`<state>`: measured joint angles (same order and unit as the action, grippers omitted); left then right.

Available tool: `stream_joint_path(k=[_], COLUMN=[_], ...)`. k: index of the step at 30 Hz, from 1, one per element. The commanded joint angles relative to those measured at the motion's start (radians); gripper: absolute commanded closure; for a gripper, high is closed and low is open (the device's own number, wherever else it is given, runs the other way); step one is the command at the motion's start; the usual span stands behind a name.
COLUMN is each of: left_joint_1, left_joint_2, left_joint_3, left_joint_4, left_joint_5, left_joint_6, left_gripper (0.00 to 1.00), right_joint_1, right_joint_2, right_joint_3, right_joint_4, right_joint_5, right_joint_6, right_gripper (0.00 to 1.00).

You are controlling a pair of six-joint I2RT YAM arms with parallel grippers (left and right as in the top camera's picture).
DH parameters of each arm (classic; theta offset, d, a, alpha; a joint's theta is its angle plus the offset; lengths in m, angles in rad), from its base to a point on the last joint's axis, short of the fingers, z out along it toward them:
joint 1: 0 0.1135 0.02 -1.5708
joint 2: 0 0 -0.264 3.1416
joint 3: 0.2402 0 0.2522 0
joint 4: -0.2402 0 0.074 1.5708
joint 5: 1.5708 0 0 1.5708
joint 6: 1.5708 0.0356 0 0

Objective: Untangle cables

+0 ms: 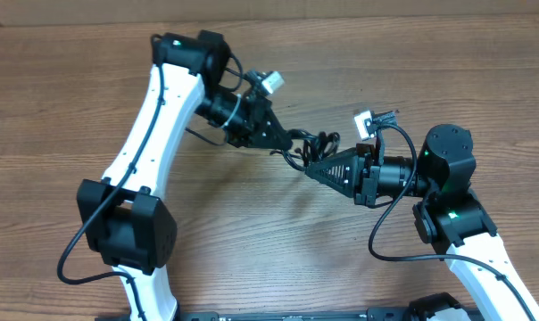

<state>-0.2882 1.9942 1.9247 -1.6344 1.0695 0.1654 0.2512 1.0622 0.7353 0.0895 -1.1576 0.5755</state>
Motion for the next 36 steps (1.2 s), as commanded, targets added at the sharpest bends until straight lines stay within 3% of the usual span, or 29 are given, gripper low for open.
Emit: stream_joint_path(k=[1, 14, 24, 27, 30, 36], left_joint_1=[-0.027, -0.027, -0.026, -0.016, 0.011, 0.084], left_joint_2=[-0.001, -0.001, -0.001, -0.001, -0.001, -0.001], left_joint_3=[0.025, 0.025, 0.025, 0.025, 0.025, 0.025], left_joint_4=[-0.003, -0.008, 0.002, 0.027, 0.072, 0.076], left_joint_5=[0.050, 0.101, 0.097, 0.054, 0.004, 0.005], left_joint_6=[0.076, 0.097, 0.097, 0.012, -0.159, -0.351], left_gripper=[0.96, 0.96, 0.96, 0.96, 0.96, 0.96], right_joint_1=[0.006, 0.006, 0.006, 0.006, 0.005, 0.003], right_joint_2=[0.005, 0.132, 0.135, 0.135, 0.135, 0.135], right_joint_3=[0.021, 0.021, 0.021, 0.021, 0.021, 0.021], right_joint_4=[0.007, 0.008, 0.014, 0.014, 0.015, 0.015], right_joint_5=[0.016, 0.011, 0.011, 0.011, 0.013, 0.055], right_joint_6=[-0.007, -0.006, -0.006, 0.005, 0.027, 0.089], right_gripper=[0.96, 0.96, 0.96, 0.96, 0.96, 0.96])
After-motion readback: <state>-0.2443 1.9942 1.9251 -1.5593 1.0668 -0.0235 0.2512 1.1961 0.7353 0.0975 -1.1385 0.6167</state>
